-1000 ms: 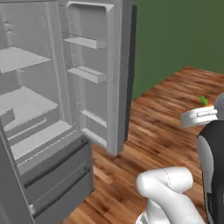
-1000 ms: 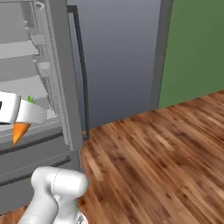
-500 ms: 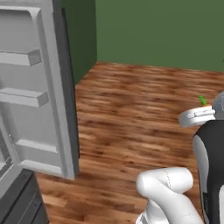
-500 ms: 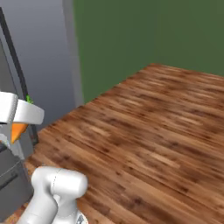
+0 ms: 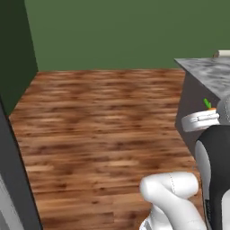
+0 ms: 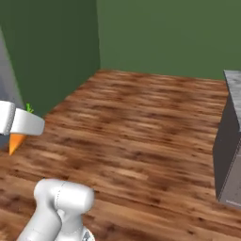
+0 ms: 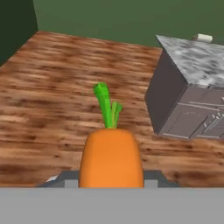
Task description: Place the cold items (carrot and tomato) from the fridge in one tupperware on the dining counter. Place the warm items (kebab skewer and hot dog) in the stove area in another tupperware.
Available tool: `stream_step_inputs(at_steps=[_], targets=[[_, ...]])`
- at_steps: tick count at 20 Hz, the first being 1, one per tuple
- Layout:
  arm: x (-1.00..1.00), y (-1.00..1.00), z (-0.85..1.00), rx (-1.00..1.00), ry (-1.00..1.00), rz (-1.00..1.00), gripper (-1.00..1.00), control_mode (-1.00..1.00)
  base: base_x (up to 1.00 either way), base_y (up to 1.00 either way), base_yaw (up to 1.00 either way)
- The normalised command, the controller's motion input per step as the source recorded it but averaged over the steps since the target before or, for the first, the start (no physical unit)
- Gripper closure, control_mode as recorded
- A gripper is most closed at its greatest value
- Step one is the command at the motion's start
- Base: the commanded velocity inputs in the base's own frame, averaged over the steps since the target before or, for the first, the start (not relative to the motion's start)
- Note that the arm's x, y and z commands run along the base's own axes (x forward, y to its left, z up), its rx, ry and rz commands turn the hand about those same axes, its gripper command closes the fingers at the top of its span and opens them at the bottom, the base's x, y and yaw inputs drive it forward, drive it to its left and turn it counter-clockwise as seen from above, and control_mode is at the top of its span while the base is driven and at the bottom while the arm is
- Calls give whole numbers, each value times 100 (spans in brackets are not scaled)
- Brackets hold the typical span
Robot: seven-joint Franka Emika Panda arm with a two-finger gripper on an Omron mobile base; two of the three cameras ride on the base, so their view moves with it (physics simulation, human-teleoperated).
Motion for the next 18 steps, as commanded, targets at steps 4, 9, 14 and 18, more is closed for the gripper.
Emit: stream_step_inputs(at_steps=[4,9,14,18], targets=[[0,0,0,0,0,0,100,100,100,-9,-39],[0,0,0,0,0,0,100,100,100,-2,-37],[0,0,0,0,0,0,100,100,100,0,-37],[0,0,0,0,0,0,100,100,100,10,-39]])
